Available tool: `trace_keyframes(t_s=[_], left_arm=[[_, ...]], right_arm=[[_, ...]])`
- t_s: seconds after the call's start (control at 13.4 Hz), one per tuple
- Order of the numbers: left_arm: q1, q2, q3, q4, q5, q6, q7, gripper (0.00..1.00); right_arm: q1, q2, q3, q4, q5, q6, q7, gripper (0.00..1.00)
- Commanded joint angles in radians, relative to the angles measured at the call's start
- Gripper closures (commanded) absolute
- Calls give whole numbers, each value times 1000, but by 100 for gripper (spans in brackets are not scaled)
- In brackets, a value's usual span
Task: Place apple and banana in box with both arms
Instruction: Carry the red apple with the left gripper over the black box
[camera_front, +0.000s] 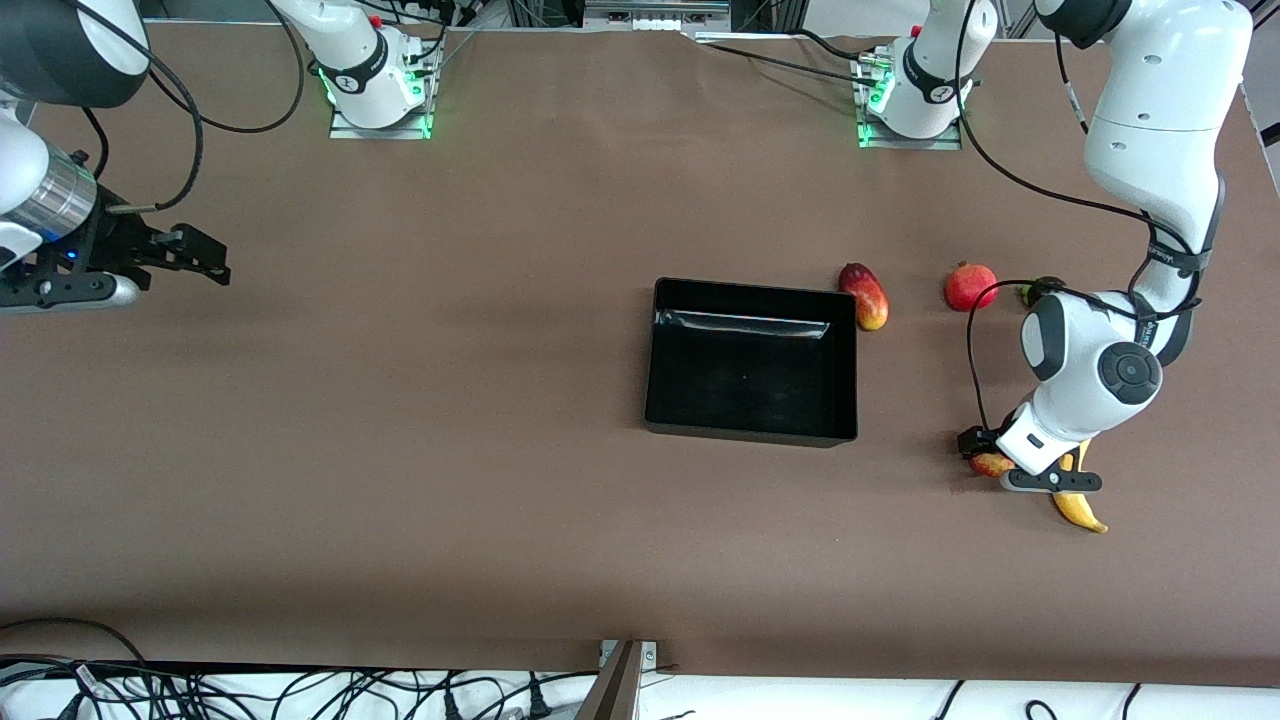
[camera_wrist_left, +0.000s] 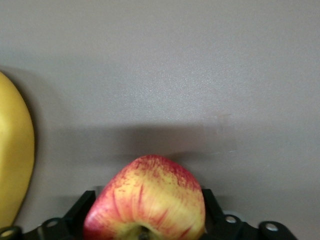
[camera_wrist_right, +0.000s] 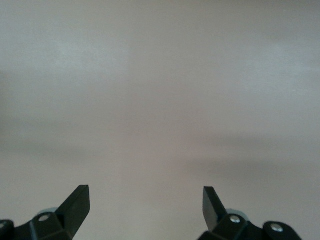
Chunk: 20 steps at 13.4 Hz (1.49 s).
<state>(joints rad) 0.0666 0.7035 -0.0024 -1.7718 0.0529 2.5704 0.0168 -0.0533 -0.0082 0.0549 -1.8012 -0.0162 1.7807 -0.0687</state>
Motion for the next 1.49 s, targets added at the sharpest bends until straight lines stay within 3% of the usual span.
trace_keyframes(t_s=[0.0, 0.15, 0.22, 0.3, 0.45, 0.67, 0.82, 1.04, 1.42], left_arm=[[-10, -32, -4, -26, 18, 4, -72, 56], [-11, -35, -7, -24, 18, -1, -86, 68], [-11, -36, -7, -26, 18, -1, -95, 81], [-13, -42, -8, -24, 18, -4, -98, 85], [-14, -100, -21, -21, 16, -66, -112, 85], [-27, -212, -121, 61, 15, -406, -242, 85], [-43, -213, -221, 170, 18, -608, -288, 95], [-144, -213, -272, 204, 15, -654, -513, 92], [-347, -136, -268, 200, 25, -615, -724, 92]], right_arm=[[-30, -23, 17, -4, -22, -9, -13, 0], [-28, 14, -10, 37, -25, -44, -17, 0], [-28, 20, -19, 46, -25, -61, -19, 0], [-27, 22, -20, 48, -19, -63, -17, 0], [-27, 22, -20, 52, -10, -63, -13, 0], [-25, 19, -20, 54, -8, -67, -2, 0], [-26, 11, -20, 54, -8, -70, 0, 0], [-27, 11, -23, 55, -10, -61, 0, 0], [-27, 13, -36, 54, -10, -70, 0, 0]])
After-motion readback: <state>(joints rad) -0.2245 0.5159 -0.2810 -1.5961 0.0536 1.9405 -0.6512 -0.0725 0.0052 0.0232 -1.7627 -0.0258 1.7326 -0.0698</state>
